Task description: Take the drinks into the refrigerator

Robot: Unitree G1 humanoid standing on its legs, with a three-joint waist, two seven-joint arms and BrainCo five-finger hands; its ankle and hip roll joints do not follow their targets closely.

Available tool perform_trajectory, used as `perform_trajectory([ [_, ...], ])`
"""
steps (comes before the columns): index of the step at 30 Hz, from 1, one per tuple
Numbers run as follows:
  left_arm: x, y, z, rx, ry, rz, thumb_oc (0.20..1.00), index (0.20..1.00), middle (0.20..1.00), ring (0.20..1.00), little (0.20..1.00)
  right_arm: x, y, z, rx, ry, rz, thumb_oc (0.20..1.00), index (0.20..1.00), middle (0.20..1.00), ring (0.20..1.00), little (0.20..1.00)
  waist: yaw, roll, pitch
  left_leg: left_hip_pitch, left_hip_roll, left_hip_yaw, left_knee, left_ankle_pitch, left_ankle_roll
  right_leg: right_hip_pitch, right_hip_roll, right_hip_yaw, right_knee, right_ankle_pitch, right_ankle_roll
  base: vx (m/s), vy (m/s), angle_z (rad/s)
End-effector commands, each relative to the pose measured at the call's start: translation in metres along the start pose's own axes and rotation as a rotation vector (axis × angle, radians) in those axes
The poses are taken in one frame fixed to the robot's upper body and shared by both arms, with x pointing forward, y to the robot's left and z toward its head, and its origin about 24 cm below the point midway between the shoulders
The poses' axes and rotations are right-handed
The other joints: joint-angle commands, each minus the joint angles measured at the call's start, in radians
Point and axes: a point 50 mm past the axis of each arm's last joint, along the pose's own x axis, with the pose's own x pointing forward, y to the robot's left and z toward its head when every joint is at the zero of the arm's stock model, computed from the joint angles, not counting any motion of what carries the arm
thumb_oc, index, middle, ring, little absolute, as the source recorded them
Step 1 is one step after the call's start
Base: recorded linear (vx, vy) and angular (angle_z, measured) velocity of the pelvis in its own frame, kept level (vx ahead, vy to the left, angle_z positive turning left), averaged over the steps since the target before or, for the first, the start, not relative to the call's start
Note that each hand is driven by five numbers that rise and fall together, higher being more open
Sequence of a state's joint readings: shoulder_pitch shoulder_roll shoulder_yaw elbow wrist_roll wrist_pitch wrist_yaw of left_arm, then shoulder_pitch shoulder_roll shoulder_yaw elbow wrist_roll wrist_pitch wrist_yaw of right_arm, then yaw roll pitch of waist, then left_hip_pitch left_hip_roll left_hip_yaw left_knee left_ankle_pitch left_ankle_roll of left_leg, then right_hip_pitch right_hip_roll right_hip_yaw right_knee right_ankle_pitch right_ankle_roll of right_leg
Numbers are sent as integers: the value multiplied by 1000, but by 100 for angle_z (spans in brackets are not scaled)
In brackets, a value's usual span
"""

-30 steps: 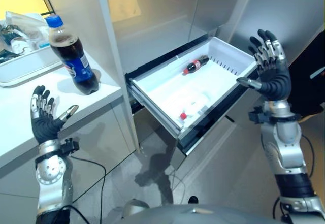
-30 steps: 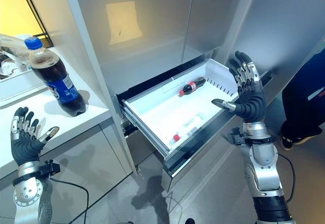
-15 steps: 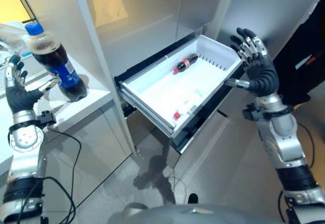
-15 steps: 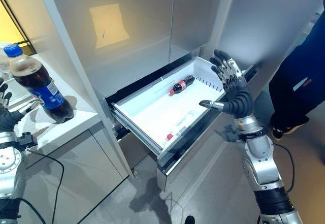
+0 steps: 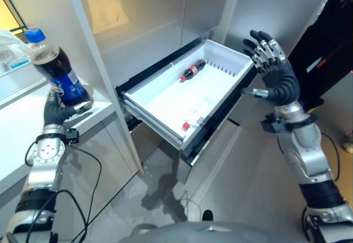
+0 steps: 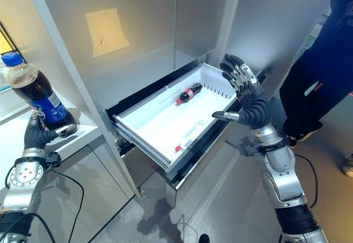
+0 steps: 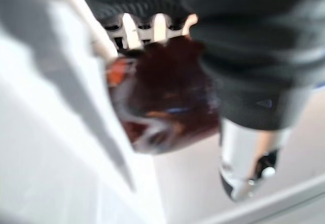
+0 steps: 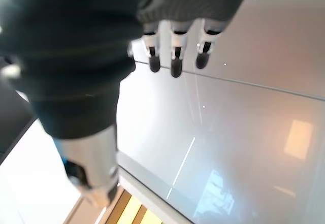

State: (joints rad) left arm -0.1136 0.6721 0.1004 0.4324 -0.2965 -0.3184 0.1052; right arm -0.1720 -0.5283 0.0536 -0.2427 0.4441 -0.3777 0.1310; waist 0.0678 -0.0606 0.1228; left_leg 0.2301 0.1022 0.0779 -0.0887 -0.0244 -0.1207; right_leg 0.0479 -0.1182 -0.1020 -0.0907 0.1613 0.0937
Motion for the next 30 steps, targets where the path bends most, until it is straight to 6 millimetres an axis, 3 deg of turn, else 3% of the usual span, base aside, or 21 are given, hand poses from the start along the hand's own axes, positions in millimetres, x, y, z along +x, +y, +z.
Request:
perform_trajectory([
  [1,15,-13,14,-24,-67,-64,1000,1000,1000,1000,1000,10,-2,28,3,-148,13,1000,1000,1000,1000,1000,-20,20,8,-34,-67,-34,1,-47,99,54,29,-8,101,-138,7,9,4,-9],
  [9,12,-18,-2,4,7,-60,1000,1000,1000,1000,1000,7,-1,27,17,-146,8,1000,1000,1000,1000,1000,-29,21,4,-27,-66,-27,1,-51,99,54,33,0,100,-138,6,4,2,-2],
  [15,21,-29,6,-53,-20,-41,1000,1000,1000,1000,1000,5,2,24,37,-134,9,1000,1000,1000,1000,1000,-35,16,3,-28,-66,-29,1,-52,99,57,38,2,99,-139,4,0,0,0],
  [16,22,-31,7,-58,-26,-37,699,699,699,699,699,5,2,23,38,-131,8,1000,1000,1000,1000,1000,-36,14,2,-28,-66,-30,1,-52,99,56,38,1,99,-139,4,0,0,0],
  [17,24,-33,10,-67,-39,-33,304,304,304,304,304,4,2,23,40,-128,7,1000,1000,1000,1000,1000,-37,13,2,-29,-66,-31,1,-52,98,57,39,1,98,-139,4,0,0,0],
  [18,24,-33,10,-67,-39,-33,200,200,200,200,200,4,2,23,40,-128,7,1000,1000,1000,1000,1000,-37,13,2,-29,-66,-31,1,-52,98,57,39,1,98,-139,4,0,0,0],
  [23,29,-43,23,-115,-90,-29,200,200,200,200,200,1,5,19,52,-107,8,1000,1000,1000,1000,1000,-42,12,1,-31,-66,-31,1,-50,97,57,39,3,97,-136,3,0,0,0],
  [30,28,-57,24,-160,-95,-44,200,200,200,200,200,0,7,17,53,-100,7,1000,1000,1000,1000,1000,-45,13,1,-31,-65,-30,1,-48,97,57,37,3,99,-135,4,0,0,0],
])
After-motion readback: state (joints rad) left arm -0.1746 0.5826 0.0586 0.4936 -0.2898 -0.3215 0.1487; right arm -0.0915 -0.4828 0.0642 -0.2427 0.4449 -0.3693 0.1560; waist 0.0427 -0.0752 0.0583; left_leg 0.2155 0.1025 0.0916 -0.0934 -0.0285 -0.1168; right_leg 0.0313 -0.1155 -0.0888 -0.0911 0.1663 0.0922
